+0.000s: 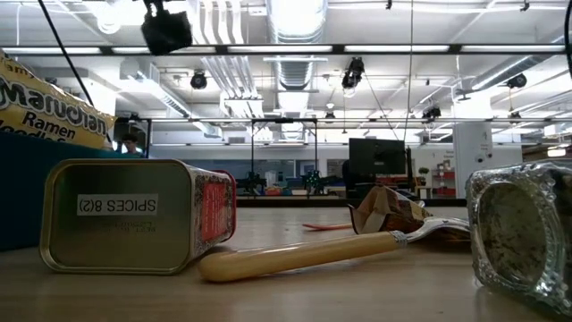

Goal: Pick & Place Food Item
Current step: Put the brown seasoning bottle into the yellow bin

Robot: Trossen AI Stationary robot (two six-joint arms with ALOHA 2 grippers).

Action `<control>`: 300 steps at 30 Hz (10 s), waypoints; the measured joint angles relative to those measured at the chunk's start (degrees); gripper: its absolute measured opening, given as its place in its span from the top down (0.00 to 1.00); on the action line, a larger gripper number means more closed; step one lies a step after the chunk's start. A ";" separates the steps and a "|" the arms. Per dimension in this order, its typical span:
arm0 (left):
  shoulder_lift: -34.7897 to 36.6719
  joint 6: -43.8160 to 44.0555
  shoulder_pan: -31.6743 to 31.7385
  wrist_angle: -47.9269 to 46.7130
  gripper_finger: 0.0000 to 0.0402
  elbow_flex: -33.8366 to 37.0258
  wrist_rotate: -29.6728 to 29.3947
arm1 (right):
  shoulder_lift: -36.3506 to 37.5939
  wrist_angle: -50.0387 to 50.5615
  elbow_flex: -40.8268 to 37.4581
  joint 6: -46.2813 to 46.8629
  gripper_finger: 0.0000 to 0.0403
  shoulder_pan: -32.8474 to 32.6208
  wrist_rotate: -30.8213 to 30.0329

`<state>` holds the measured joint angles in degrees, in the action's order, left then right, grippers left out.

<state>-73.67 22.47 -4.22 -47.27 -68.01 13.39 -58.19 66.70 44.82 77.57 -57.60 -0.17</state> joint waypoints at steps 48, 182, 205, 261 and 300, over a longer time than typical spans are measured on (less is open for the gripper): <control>-0.04 4.67 0.63 7.81 0.32 0.05 -0.96 | -13.61 -17.69 -16.65 -2.49 0.40 -3.37 7.67; -12.96 -7.57 5.94 14.80 0.32 -14.10 11.06 | -35.38 -39.09 42.01 -54.87 0.54 48.87 2.59; -12.72 -14.58 5.89 13.54 0.56 -14.12 13.75 | -35.43 -39.92 41.99 -54.13 0.54 48.94 2.10; 4.39 27.70 14.18 -8.03 0.56 16.70 -21.13 | -33.66 -29.81 42.14 -55.26 0.19 48.89 -4.56; -1.52 25.47 3.69 3.00 0.56 18.86 -20.06 | -33.27 -27.83 42.12 -54.88 0.19 48.87 -4.36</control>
<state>-75.19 47.94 -0.53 -44.27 -49.15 -6.68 -91.46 38.87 86.94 22.69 -8.73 -4.54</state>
